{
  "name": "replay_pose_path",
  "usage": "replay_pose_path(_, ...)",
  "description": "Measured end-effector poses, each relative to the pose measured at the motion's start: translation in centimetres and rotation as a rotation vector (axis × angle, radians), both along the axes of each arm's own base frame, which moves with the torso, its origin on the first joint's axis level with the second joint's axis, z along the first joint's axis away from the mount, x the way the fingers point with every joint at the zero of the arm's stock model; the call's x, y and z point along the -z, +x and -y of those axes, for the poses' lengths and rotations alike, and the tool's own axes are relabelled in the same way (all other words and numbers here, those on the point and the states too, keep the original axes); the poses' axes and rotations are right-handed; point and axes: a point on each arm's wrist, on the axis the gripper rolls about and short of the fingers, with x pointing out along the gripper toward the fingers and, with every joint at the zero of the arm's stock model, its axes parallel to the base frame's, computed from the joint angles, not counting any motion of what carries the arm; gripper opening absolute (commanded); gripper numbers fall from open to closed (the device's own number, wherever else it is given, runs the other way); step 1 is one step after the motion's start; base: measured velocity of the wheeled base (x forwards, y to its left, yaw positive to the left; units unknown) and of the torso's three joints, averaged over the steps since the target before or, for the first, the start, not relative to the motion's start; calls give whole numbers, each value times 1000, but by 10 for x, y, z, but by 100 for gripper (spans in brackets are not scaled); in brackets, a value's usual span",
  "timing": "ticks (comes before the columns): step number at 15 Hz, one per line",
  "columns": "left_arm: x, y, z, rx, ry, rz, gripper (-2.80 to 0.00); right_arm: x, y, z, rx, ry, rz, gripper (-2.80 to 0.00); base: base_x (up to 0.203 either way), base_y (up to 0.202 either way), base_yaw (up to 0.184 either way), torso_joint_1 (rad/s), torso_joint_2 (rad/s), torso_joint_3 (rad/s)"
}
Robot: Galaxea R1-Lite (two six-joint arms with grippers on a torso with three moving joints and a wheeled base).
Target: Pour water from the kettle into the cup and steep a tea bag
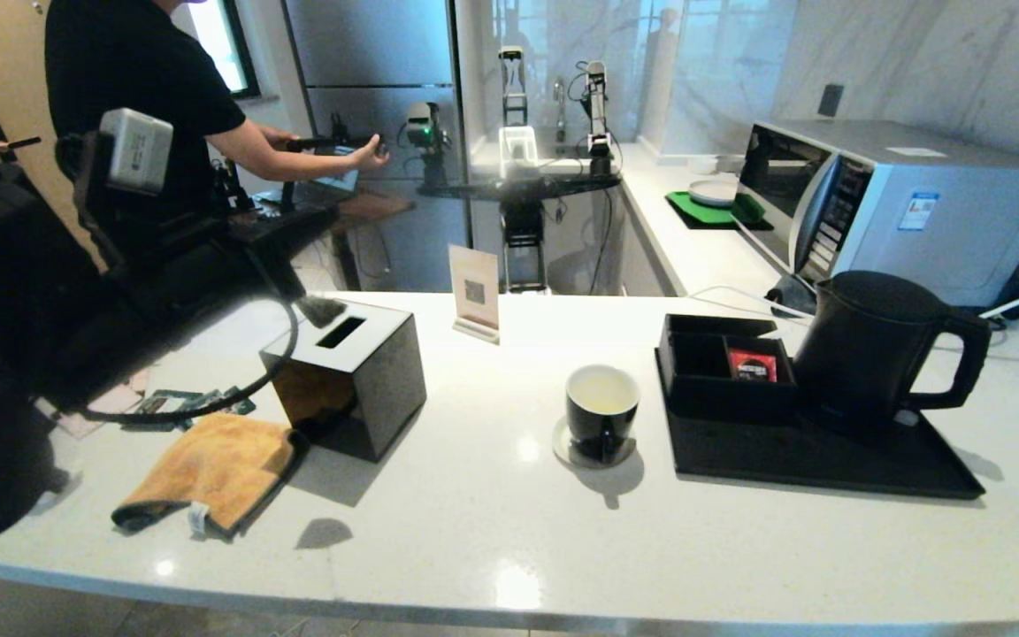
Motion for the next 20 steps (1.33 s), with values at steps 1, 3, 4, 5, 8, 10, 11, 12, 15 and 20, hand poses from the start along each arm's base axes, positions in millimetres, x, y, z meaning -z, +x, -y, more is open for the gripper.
replay_pose_path(1, -3, 3, -3, -13, -2, 12, -280, 0, 0, 0, 0, 0, 0, -280, 0, 0, 0, 0, 0, 0)
replay_pose_path(3, -9, 10, -10, -41, -6, 31, -280, 0, 0, 0, 0, 0, 0, -280, 0, 0, 0, 0, 0, 0)
replay_pose_path(4, -11, 13, -13, -55, -7, 40, -280, 0, 0, 0, 0, 0, 1, -280, 0, 0, 0, 0, 0, 0)
replay_pose_path(5, -13, 17, -16, -69, -8, 46, -280, 0, 0, 0, 0, 0, 1, -280, 0, 0, 0, 0, 0, 0)
replay_pose_path(8, -12, 28, -20, -111, -12, 47, -280, 0, 0, 0, 0, 0, 1, -280, 0, 0, 0, 0, 0, 0)
replay_pose_path(10, -10, 36, -20, -128, -15, 40, -280, 0, 0, 0, -1, 0, 2, -280, 0, 0, 0, 0, 0, 0)
replay_pose_path(11, -8, 40, -20, -129, -14, 34, -280, 0, 0, 0, -1, 0, 2, -280, 0, 0, 0, 0, 0, 0)
replay_pose_path(12, -7, 44, -20, -129, -14, 33, -280, 0, 0, 0, -1, 0, 2, -280, 0, 0, 0, 0, 0, 0)
replay_pose_path(15, -6, 56, -21, -134, -11, 35, -280, 0, 0, 0, -1, 1, 2, -280, 0, 0, 0, 0, 0, 0)
replay_pose_path(20, 3, 74, -22, -137, 30, 19, -280, 0, 0, 0, 0, 0, 2, -280, 0, 0, 0, 0, 0, 0)
